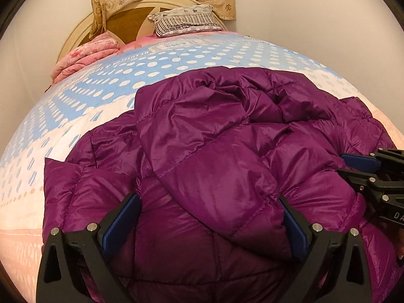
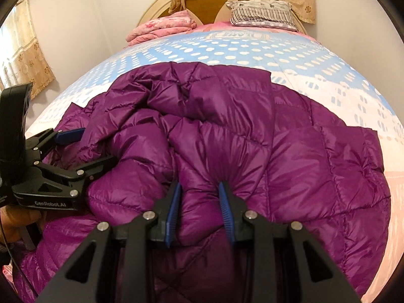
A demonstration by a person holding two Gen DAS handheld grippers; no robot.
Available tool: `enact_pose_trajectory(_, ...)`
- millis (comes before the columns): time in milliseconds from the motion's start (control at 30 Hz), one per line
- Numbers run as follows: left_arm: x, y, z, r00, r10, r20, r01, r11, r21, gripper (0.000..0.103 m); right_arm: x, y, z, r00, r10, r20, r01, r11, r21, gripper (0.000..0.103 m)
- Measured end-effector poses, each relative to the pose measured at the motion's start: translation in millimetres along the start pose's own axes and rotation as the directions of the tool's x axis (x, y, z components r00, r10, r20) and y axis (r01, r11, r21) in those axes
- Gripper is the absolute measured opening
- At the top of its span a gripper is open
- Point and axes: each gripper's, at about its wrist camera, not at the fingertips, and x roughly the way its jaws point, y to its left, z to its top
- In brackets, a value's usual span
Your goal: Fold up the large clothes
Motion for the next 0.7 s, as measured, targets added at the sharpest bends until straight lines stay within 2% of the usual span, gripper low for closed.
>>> enact_pose_trajectory(700,0.4,0.1,-0.8,1.000,-0.006,-0.003,0.006,1.000,-0.007,0.102,0.5,0.9,-0.8,1.000,-0.005,0.000,0.005,1.000,-0.006,0.035)
